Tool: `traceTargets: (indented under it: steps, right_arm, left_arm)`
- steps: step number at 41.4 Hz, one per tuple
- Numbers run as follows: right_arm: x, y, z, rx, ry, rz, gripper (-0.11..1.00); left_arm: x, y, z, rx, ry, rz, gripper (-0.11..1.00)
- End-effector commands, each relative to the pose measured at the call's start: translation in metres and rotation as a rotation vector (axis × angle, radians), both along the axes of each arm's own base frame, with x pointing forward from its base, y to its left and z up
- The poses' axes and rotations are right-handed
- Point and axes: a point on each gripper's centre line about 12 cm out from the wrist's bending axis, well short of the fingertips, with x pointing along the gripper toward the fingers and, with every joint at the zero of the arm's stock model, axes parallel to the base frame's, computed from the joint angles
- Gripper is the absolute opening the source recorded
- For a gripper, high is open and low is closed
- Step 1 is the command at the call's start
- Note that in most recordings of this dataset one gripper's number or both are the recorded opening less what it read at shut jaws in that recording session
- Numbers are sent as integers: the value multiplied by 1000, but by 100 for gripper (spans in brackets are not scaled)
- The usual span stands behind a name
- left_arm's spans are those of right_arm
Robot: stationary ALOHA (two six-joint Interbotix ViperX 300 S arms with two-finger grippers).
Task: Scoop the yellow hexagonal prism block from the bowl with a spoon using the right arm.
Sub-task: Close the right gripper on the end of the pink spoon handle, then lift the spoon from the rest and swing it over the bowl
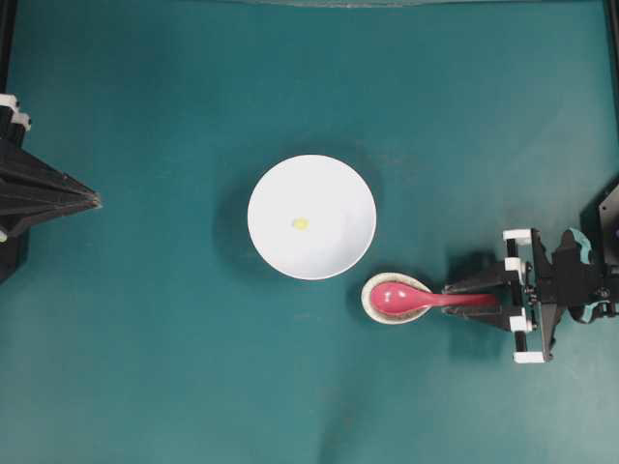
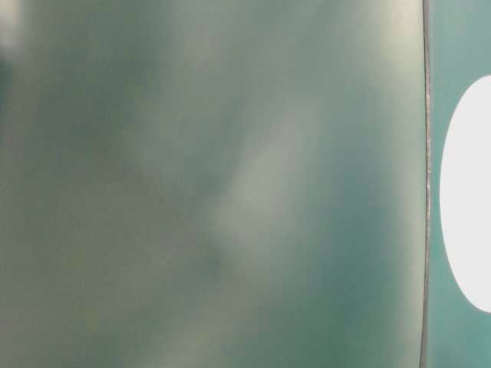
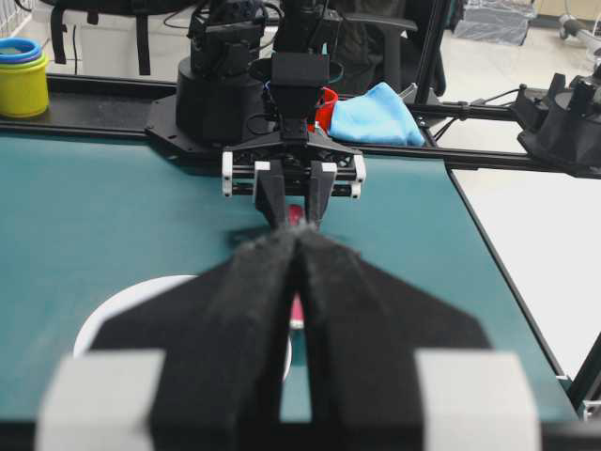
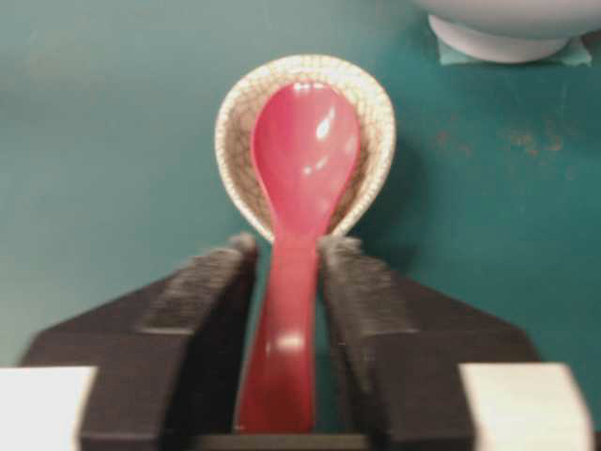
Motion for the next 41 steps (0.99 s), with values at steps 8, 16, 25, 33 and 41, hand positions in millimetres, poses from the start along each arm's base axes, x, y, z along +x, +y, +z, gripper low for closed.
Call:
traceTargets:
  steps: [8, 16, 25, 33, 41]
  right_arm:
    - [2, 1, 26, 57, -87, -1, 23]
    - [4, -4, 46, 62, -102, -10, 23]
    - [14, -17, 73, 20, -75, -37, 23]
    - [25, -35, 103, 24, -35, -63, 23]
    - [36, -52, 141, 61, 2, -62, 23]
  left_arm:
    - [2, 0, 14, -5, -37, -2, 1]
    - [2, 0, 14, -2, -40, -2, 1]
    - [1, 0, 14, -2, -43, -2, 1]
    - [2, -1, 13, -2, -40, -3, 1]
    - [3, -1, 12, 10, -30, -1, 1]
